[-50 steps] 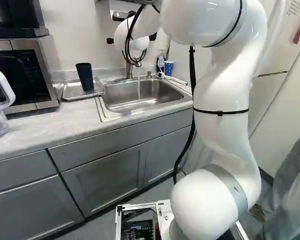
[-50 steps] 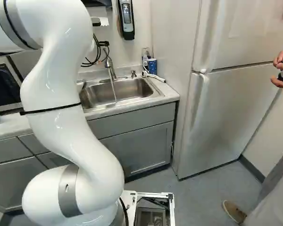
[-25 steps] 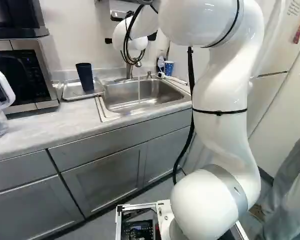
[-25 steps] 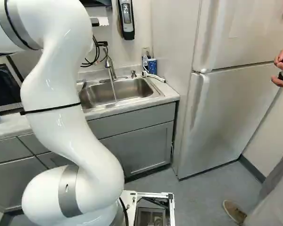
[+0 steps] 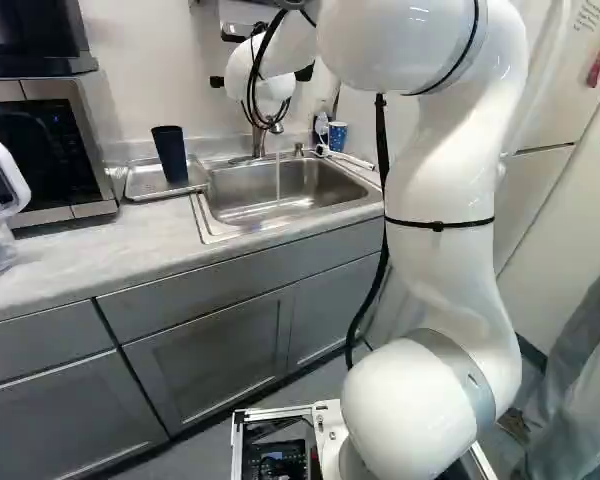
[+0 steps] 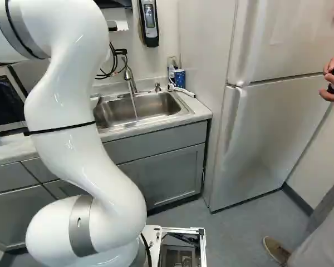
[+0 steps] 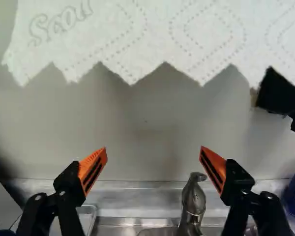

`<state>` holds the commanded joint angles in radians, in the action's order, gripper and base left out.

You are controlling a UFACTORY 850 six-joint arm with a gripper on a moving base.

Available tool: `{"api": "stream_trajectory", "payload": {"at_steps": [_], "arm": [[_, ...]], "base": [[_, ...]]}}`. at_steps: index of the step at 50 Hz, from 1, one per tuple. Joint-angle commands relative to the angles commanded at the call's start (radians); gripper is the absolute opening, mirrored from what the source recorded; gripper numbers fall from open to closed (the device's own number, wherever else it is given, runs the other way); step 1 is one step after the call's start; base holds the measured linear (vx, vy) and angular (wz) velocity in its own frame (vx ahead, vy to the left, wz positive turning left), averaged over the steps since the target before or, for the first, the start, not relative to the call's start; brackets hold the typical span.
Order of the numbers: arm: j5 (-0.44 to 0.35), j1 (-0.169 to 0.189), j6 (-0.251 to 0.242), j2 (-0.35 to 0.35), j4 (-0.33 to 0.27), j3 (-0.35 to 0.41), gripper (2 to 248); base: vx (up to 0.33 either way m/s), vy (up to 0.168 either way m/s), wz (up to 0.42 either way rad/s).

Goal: Rinse the cup and place it in the tray

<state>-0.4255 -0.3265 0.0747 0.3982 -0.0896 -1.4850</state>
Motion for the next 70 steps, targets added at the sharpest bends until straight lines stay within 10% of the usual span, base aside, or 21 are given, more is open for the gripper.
{"api": "stream_trajectory", "payload": {"at_steps": [70], "arm": [[0.170, -0.020, 0.000, -0.124, 0.000, 0.144, 247]], "base": [[0.000, 0.000, 0.000]]}}
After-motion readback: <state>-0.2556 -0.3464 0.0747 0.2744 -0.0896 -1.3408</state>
